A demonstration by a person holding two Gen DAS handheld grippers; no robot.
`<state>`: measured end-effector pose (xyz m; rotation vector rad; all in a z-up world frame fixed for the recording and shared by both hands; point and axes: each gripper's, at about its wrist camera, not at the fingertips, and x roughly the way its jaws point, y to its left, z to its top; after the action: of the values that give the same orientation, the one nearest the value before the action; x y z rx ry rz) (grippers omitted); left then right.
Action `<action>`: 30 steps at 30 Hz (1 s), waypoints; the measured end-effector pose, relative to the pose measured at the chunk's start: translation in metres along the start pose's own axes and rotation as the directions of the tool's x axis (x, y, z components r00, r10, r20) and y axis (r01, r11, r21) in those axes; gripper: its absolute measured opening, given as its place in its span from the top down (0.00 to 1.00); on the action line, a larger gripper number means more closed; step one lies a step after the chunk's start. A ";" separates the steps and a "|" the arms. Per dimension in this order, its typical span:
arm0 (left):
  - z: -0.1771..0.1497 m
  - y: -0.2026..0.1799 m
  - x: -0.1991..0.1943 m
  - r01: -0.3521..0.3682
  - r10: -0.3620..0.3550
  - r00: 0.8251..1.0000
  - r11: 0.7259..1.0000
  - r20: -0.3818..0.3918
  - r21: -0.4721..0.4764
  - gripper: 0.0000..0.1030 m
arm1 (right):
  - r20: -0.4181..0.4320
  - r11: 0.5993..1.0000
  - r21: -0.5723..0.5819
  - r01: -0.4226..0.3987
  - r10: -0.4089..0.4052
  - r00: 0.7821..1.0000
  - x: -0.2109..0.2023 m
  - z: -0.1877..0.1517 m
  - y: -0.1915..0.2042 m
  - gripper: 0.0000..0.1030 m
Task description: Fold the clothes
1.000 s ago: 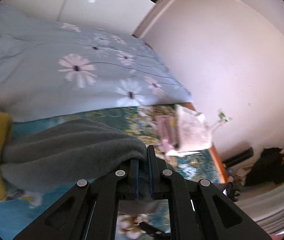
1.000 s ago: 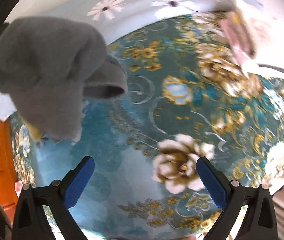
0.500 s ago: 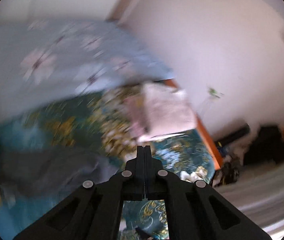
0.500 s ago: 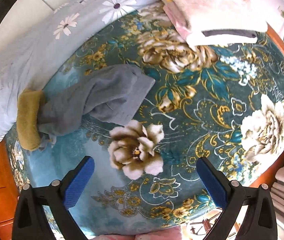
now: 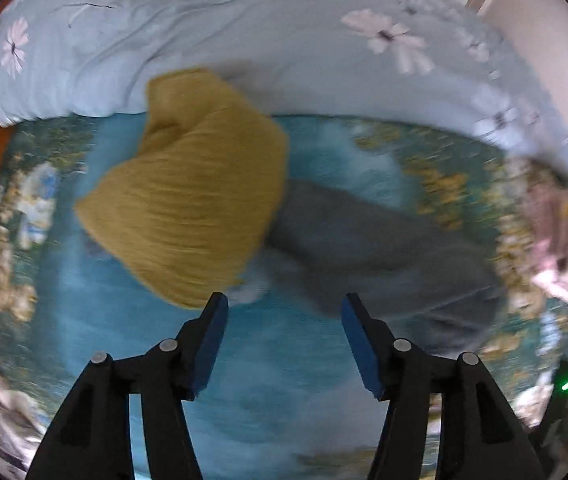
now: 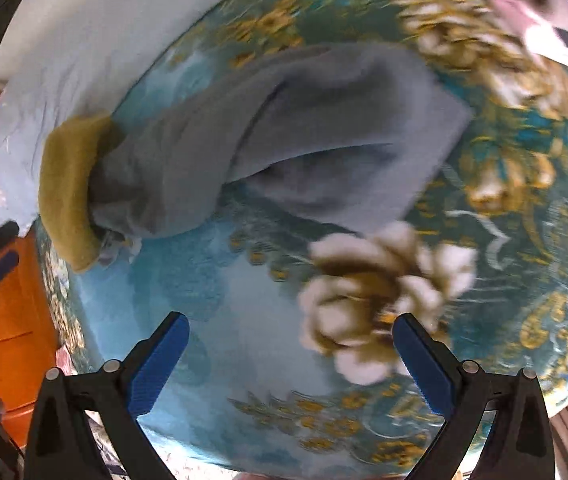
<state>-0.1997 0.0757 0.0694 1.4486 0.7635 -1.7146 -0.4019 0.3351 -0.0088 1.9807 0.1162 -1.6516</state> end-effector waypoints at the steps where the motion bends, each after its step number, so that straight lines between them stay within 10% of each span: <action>1: 0.000 0.005 0.008 -0.034 0.034 0.999 0.999 -0.006 0.017 0.40 | -0.011 1.000 -0.009 -0.001 0.001 1.000 0.006 0.002 0.008 0.00; 9: 0.021 -0.017 0.078 -0.169 0.176 0.984 0.939 0.003 0.299 0.40 | -0.053 0.994 -0.073 0.087 -0.091 0.994 0.021 0.012 0.038 0.00; 14: 0.031 -0.012 0.093 -0.336 0.311 0.942 0.866 0.129 0.370 0.50 | -0.070 0.990 -0.053 0.127 -0.131 0.989 0.028 0.026 0.035 0.00; 17: 0.043 0.014 0.091 -0.360 0.324 0.932 0.869 0.161 0.339 0.85 | -0.087 0.994 -0.035 0.101 -0.104 0.991 0.038 0.031 0.041 0.00; 24: 0.101 0.104 0.066 -0.417 0.383 0.891 0.903 0.245 0.102 0.86 | -0.076 0.999 -0.019 -0.034 0.032 0.997 0.054 0.048 0.071 0.00; 30: 0.146 0.211 0.090 -0.481 0.488 0.871 0.871 0.058 -0.103 0.86 | -0.017 0.991 0.117 -0.065 0.067 0.998 0.062 0.076 0.068 0.01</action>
<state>-0.1072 -0.1738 0.0131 1.3586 0.3756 -1.3248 -0.4271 0.2256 -0.0498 2.0650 -0.0383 -1.6295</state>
